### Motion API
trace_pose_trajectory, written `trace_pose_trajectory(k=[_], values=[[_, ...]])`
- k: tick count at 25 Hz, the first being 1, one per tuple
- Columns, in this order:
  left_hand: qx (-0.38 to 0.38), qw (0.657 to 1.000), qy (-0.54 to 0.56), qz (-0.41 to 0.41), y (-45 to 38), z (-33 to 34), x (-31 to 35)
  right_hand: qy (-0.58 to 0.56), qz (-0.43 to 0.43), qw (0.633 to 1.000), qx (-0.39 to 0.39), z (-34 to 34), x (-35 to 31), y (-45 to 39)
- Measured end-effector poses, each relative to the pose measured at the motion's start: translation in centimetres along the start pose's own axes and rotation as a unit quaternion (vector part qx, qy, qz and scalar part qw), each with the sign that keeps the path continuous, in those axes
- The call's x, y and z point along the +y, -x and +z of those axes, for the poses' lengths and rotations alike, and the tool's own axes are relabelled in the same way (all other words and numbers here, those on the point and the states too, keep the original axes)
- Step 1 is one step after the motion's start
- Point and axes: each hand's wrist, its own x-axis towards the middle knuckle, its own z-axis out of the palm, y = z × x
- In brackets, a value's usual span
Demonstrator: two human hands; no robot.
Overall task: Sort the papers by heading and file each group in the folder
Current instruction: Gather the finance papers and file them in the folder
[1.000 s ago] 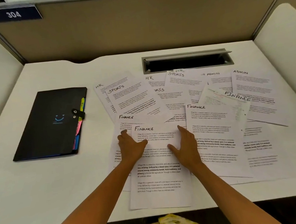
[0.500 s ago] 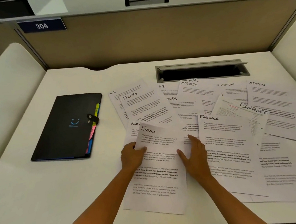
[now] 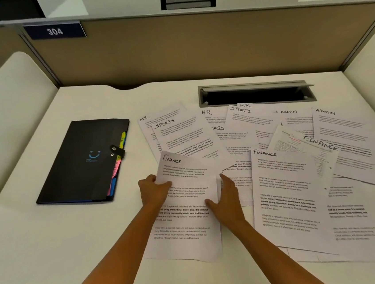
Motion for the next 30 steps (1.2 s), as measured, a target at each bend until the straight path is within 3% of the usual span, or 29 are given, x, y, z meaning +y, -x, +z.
trace_pose_trajectory(k=[5, 8, 11, 15, 17, 20, 22, 26, 30], values=[[0.024, 0.989, -0.146, -0.002, 0.4, 0.8, 0.2, -0.11, 0.069, 0.99, 0.055, 0.4, -1.5, -0.8], [-0.004, 0.998, -0.064, -0.008, 0.6, 1.1, 0.0, -0.194, 0.096, 0.974, 0.064, 0.1, -2.1, -1.0], [-0.008, 0.999, 0.027, -0.039, 0.6, 1.1, -0.5, -0.17, 0.067, 0.982, 0.049, 0.0, -2.3, -0.9], [0.041, 0.999, 0.003, -0.023, 1.2, 0.7, 0.0, -0.209, 0.012, 0.977, 0.048, -1.3, -2.1, -0.9], [-0.009, 0.998, 0.069, 0.004, 2.0, 0.2, 0.6, -0.265, 0.004, 0.963, 0.042, -2.8, -2.0, -1.0], [-0.237, 0.964, 0.111, 0.047, 3.4, 0.0, 1.8, -0.329, 0.031, 0.942, 0.063, -5.0, -1.8, -1.7], [-0.31, 0.944, 0.073, 0.088, 3.9, 0.8, 2.4, -0.319, 0.033, 0.943, 0.092, -6.5, -1.7, -2.4], [-0.266, 0.954, 0.095, 0.102, 4.1, 3.2, 4.0, -0.229, 0.072, 0.955, 0.172, -9.8, 0.4, -3.3], [-0.26, 0.957, 0.077, 0.104, 3.2, 4.3, 4.3, 0.024, 0.227, 0.949, 0.218, -14.3, 5.2, -2.6]])
